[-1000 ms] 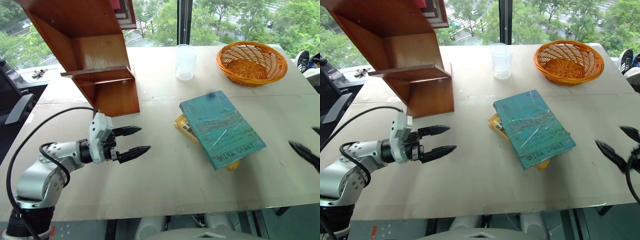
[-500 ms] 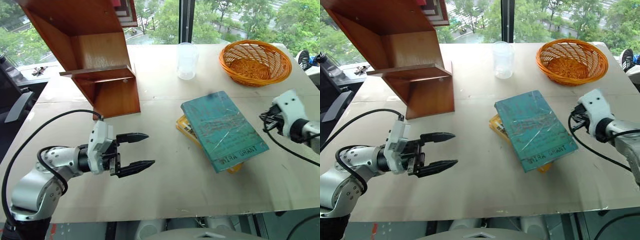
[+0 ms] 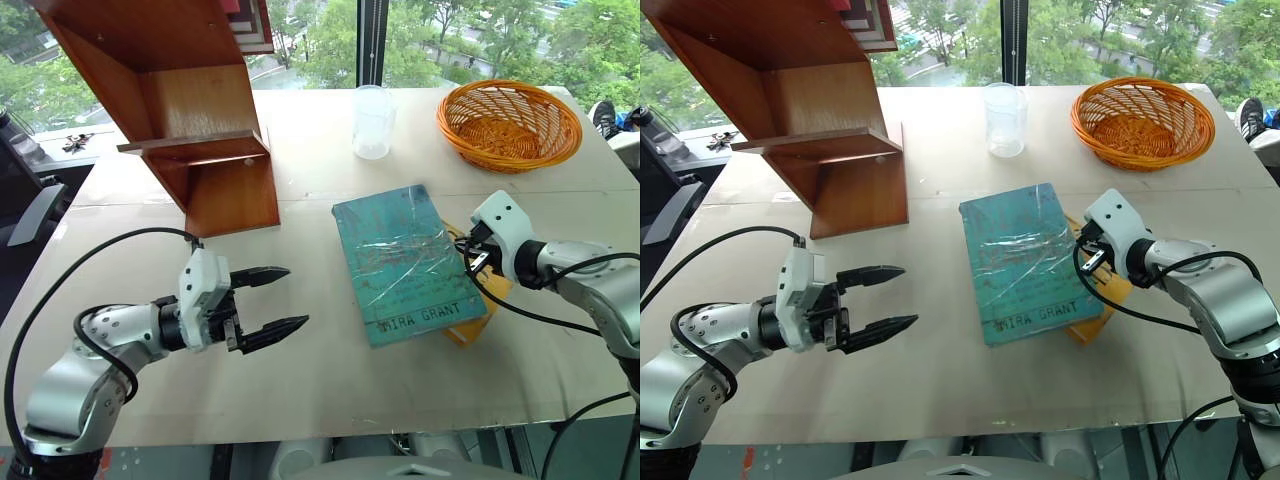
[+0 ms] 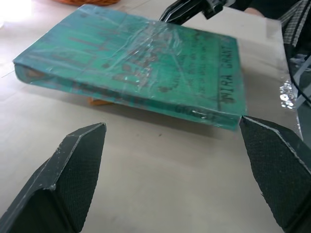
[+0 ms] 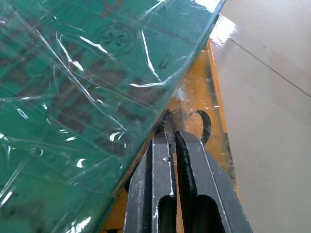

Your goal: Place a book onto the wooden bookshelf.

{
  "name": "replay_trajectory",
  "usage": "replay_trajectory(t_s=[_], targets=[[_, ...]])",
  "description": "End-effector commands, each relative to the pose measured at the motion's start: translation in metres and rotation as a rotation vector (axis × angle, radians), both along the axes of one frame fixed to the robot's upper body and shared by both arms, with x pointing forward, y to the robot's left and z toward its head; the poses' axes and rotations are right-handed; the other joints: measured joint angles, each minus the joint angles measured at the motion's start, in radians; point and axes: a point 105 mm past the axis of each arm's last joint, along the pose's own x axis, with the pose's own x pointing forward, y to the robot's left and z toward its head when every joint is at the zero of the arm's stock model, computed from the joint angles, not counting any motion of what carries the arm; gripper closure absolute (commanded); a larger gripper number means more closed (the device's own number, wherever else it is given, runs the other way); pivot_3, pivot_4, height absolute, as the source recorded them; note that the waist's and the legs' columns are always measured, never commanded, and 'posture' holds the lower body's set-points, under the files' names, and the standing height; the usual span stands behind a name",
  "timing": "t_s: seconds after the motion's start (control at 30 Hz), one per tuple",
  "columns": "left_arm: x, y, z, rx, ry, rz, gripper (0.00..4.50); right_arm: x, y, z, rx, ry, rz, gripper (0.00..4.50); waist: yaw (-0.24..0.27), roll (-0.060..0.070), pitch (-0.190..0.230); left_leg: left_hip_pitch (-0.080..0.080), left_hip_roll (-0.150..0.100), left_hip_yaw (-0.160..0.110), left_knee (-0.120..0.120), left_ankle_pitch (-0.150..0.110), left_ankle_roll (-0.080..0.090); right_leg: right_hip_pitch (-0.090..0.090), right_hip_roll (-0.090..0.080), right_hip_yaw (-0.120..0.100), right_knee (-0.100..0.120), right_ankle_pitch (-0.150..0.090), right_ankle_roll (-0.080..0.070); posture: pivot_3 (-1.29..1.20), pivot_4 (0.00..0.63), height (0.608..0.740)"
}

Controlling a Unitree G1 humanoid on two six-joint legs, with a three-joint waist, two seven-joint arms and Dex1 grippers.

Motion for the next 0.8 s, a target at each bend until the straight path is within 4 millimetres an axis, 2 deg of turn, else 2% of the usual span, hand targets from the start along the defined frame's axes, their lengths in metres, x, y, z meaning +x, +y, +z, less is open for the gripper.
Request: replay_trajectory(t_s=[0.03,0.1,0.13,0.2,0.27,0.33,0.37,0.4,0.43,0.6,0.7,0.8], targets=[[0.011,-0.003,-0.005,-0.003,0.068,0.076,0.0,-0.017,-0.007,0.047,0.185,-0.293,0.081,4.46,0.012,-0.001,-0.001,-0.001,0.0,-0.002,-0.001,0.0,0.0,0.0,0.0,-0.002,-0.001,0.0,0.0,0.0,0.15,0.74],[0.018,-0.005,-0.014,-0.025,0.237,0.137,0.0,-0.046,-0.032,0.048,0.275,-0.281,0.136,3.92,0.034,0.0,-0.001,-0.001,0.0,-0.002,-0.002,0.0,0.0,0.0,0.0,-0.002,-0.002,0.0,0.0,0.0,0.15,0.74],[0.019,-0.005,-0.016,-0.029,0.289,0.149,0.0,-0.055,-0.037,0.045,0.279,-0.259,0.152,3.59,0.035,0.0,-0.001,-0.002,-0.001,-0.004,-0.002,0.0,0.0,0.0,0.0,-0.003,-0.002,0.0,0.001,0.0,0.15,0.74],[0.024,-0.011,-0.019,-0.099,0.438,0.141,0.0,-0.08,-0.056,0.042,0.273,-0.248,0.165,2.77,0.033,-0.001,-0.001,-0.002,-0.001,-0.002,-0.001,-0.001,0.002,0.001,0.0,-0.001,-0.002,0.0,0.002,0.0,0.15,0.74],[0.033,-0.016,-0.024,-0.158,0.58,0.163,0.0,-0.101,-0.063,0.046,0.291,-0.252,0.193,1.96,0.031,0.0,-0.001,0.0,-0.001,-0.002,0.0,-0.002,0.003,0.002,0.001,-0.001,-0.001,0.0,0.002,0.0,0.15,0.74],[0.041,-0.018,-0.025,-0.219,0.687,0.179,0.0,-0.113,-0.063,0.05,0.294,-0.266,0.215,1.04,0.017,-0.001,-0.001,0.002,-0.001,-0.001,0.002,-0.003,0.005,0.003,0.002,0.0,0.003,0.0,0.002,0.0,0.15,0.74],[0.044,-0.02,-0.026,-0.248,0.746,0.182,0.0,-0.12,-0.062,0.052,0.299,-0.26,0.23,0.84,0.01,-0.001,-0.001,0.004,-0.001,0.0,0.003,-0.003,0.005,0.003,0.002,0.0,0.006,0.0,0.002,0.0,0.15,0.74],[0.049,-0.021,-0.028,-0.267,0.794,0.194,0.0,-0.127,-0.061,0.053,0.302,-0.256,0.252,0.25,0.006,-0.001,-0.001,0.006,-0.001,0.001,0.003,-0.003,0.005,0.003,0.003,0.002,0.009,0.0,0.002,0.0,0.15,0.74],[0.052,-0.023,-0.03,-0.282,0.828,0.2,0.0,-0.133,-0.06,0.055,0.302,-0.261,0.266,0.07,0.003,-0.002,-0.001,0.007,-0.001,0.001,0.003,-0.003,0.005,0.003,0.003,0.002,0.011,0.0,0.002,0.0,0.15,0.74],[0.068,-0.033,-0.033,-0.37,0.958,0.215,0.0,-0.15,-0.063,0.057,0.311,-0.231,0.283,0.07,-0.004,-0.003,0.0,0.022,0.0,0.001,0.002,-0.003,0.005,0.016,0.005,0.003,0.012,-0.001,0.001,0.0,0.15,0.74],[0.076,-0.04,-0.034,-0.409,1.016,0.217,0.0,-0.153,-0.068,0.058,0.314,-0.235,0.268,0.07,-0.003,-0.006,0.0,0.022,-0.001,0.0,0.003,-0.003,0.005,0.017,0.006,0.003,0.012,-0.001,0.001,0.0,0.15,0.74],[0.082,-0.059,-0.036,-0.438,1.059,0.189,0.0,-0.155,-0.069,0.054,0.301,-0.231,0.262,0.07,0.001,-0.006,0.001,0.021,-0.002,0.0,0.003,-0.002,0.003,0.017,0.003,0.004,0.011,-0.001,0.001,0.0,0.15,0.74]])
